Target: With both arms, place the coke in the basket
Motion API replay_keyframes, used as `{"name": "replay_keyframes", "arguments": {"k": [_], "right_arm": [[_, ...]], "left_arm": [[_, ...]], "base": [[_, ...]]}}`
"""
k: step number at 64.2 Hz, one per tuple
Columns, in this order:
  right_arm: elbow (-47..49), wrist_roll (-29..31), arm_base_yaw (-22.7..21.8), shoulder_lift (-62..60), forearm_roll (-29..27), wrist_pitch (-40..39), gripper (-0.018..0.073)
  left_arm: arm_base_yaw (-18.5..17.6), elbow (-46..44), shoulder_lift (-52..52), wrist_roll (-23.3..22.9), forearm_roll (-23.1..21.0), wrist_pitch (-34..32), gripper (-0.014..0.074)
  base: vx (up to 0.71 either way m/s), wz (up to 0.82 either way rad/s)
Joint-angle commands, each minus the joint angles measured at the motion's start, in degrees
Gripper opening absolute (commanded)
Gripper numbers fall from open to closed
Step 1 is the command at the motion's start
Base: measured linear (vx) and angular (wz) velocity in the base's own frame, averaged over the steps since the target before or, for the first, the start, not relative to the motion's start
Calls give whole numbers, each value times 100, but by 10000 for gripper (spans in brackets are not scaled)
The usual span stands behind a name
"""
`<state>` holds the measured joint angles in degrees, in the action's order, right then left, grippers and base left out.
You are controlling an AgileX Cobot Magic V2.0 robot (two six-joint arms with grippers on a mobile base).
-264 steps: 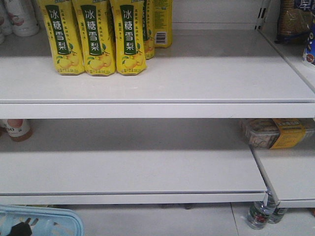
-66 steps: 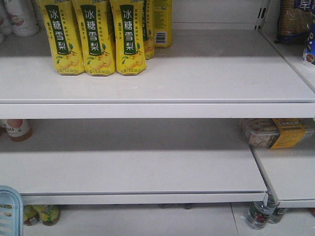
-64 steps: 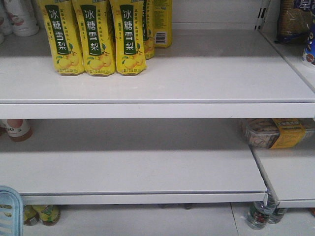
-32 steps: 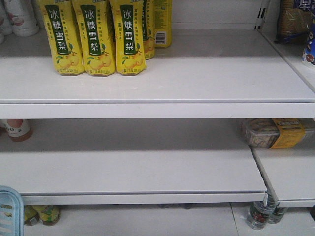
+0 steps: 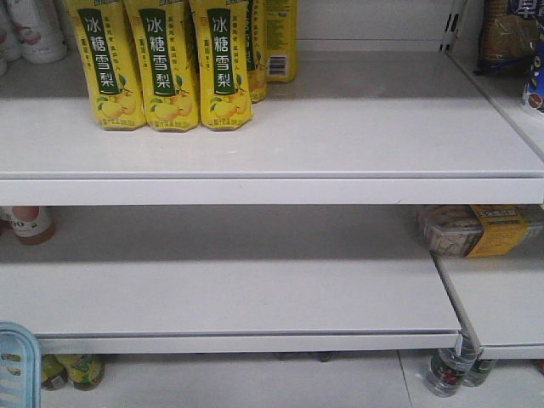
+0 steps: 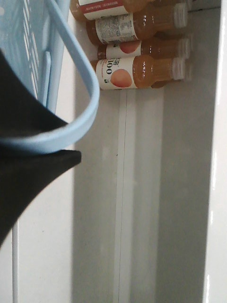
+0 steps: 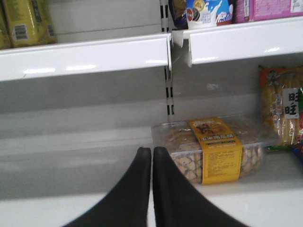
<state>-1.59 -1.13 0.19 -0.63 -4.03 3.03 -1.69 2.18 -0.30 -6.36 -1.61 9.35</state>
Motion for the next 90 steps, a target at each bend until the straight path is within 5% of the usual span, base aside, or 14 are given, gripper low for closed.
{"name": "replay_keyframes", "arguments": {"k": [1,34,90], "right_arm": [[-51,5,-157,-73,123,-774,-2],[-51,-285,-408,-73,705,-955,-2],[-46,-384,-408,-73,658,-949,-2]], "left_arm": [[9,-168,-124,134,161,-864,-6],[9,-168,-124,134,161,-864,-6],[9,-168,-124,134,161,-864,-6]], "base": [[0,0],[0,0],[0,0]]}}
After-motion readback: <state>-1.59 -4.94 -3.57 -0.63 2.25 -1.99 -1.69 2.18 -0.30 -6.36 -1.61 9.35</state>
